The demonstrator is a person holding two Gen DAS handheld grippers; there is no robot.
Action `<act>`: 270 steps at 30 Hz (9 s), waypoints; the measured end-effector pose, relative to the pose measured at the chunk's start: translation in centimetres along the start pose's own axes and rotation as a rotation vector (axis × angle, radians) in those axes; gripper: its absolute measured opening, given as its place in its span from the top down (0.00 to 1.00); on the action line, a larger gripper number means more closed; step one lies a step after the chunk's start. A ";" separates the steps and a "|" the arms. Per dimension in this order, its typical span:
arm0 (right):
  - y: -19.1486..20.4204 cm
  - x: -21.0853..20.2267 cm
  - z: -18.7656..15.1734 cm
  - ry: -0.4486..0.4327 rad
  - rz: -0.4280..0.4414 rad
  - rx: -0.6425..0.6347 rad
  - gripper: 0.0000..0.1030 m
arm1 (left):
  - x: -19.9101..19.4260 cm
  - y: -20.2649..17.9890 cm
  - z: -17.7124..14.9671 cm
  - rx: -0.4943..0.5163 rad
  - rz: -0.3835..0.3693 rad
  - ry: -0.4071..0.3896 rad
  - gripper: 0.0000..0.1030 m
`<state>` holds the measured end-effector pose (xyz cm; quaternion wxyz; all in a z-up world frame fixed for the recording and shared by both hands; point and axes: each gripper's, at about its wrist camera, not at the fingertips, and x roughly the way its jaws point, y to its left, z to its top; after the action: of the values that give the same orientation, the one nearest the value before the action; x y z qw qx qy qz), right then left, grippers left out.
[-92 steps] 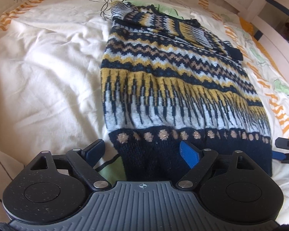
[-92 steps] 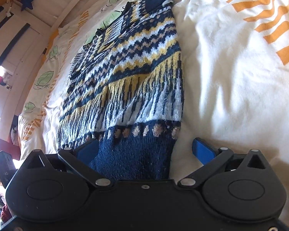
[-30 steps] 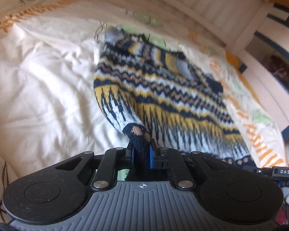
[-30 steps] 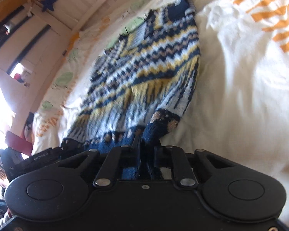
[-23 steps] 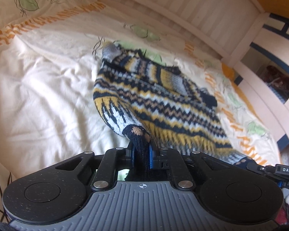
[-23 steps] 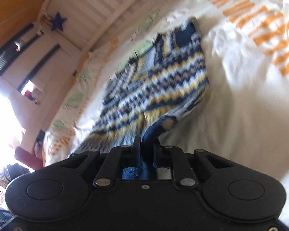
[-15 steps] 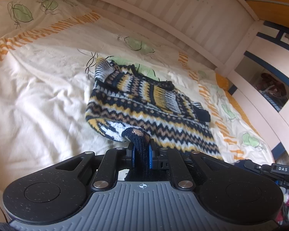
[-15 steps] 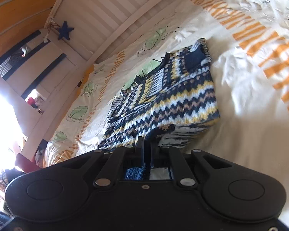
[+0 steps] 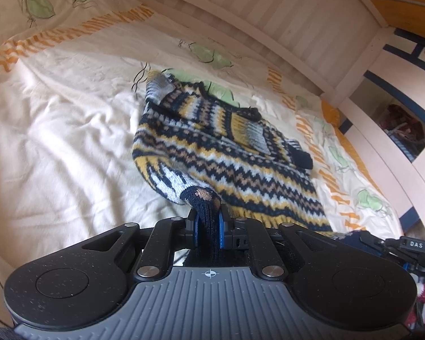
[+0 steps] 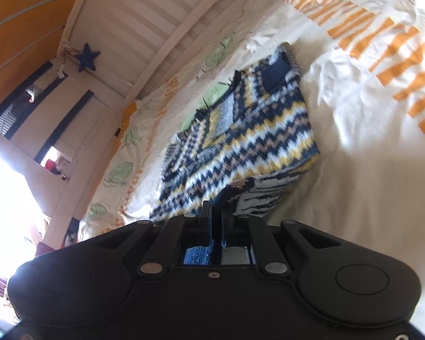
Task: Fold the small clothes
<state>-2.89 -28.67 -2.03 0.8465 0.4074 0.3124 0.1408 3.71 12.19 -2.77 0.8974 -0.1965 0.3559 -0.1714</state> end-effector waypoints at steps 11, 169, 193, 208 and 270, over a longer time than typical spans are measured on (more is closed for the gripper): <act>1.9 3.7 8.8 -0.121 0.083 -0.046 0.86 | 2.2 -2.2 9.1 0.084 -0.071 -0.131 0.89; -9.8 19.6 14.8 -0.039 0.022 -0.209 0.00 | 14.4 3.2 12.7 0.232 0.319 0.113 0.56; -11.1 18.9 14.7 -0.085 0.106 -0.176 0.00 | 31.2 -8.1 13.1 0.426 0.270 0.212 0.53; -10.2 19.5 15.2 -0.022 0.049 -0.185 0.00 | 24.9 -6.2 13.4 0.282 0.233 0.161 0.51; 17.8 39.0 4.8 0.325 -0.173 -0.572 0.45 | 10.8 13.3 17.3 -0.164 0.337 0.060 0.35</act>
<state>30.34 -1.10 -2.08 0.8744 0.0974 0.4246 0.2136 25.56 22.80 -3.69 0.8833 -0.2015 0.4233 0.0050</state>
